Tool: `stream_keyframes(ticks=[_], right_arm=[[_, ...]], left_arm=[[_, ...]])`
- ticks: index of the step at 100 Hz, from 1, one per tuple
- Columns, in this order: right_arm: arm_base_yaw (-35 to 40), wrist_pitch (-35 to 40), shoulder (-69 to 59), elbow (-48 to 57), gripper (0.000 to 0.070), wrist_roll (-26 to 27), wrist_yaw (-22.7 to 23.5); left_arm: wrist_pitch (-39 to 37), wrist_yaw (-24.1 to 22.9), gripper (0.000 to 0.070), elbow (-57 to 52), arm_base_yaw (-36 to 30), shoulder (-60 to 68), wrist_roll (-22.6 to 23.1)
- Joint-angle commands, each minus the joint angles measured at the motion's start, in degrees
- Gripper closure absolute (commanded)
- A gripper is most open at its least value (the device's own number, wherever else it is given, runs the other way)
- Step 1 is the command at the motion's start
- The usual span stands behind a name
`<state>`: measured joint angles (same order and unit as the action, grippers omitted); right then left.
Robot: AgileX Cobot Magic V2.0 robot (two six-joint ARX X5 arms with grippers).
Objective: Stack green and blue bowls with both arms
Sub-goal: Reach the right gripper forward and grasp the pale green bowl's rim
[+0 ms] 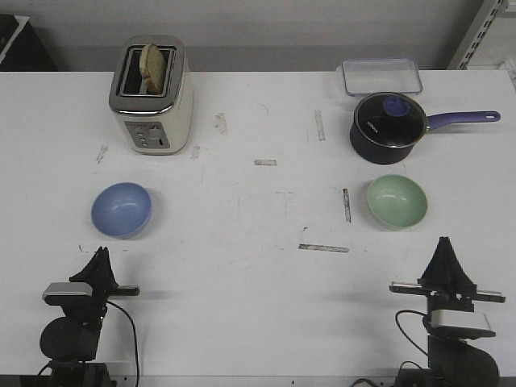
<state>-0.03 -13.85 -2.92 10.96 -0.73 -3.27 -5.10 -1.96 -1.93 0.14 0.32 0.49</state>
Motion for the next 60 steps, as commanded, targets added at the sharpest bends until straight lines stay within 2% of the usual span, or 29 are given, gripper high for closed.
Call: stream_keyframes(ticks=[1, 18, 45, 60], right_arm=[[0.02, 0.48, -3.67, 5.79, 0.07, -1.07, -0.2], [0.02, 9.81, -19.8, 22.91, 0.07, -0.94, 0.74], [-0.04, 34.82, -46.4, 49.59, 0.07, -1.36, 5.33], [-1.44, 45.33, -57.81, 58.16, 0.0696, -7.15, 7.02]], left_arm=[[-0.63, 0.04, 0.0699, 1.25, 0.0, -0.07, -0.11], [-0.59, 0.07, 0.0699, 1.25, 0.0, -0.07, -0.11], [-0.57, 0.09, 0.0699, 1.25, 0.0, -0.07, -0.11], [-0.57, 0.09, 0.0699, 1.25, 0.0, -0.07, -0.11]])
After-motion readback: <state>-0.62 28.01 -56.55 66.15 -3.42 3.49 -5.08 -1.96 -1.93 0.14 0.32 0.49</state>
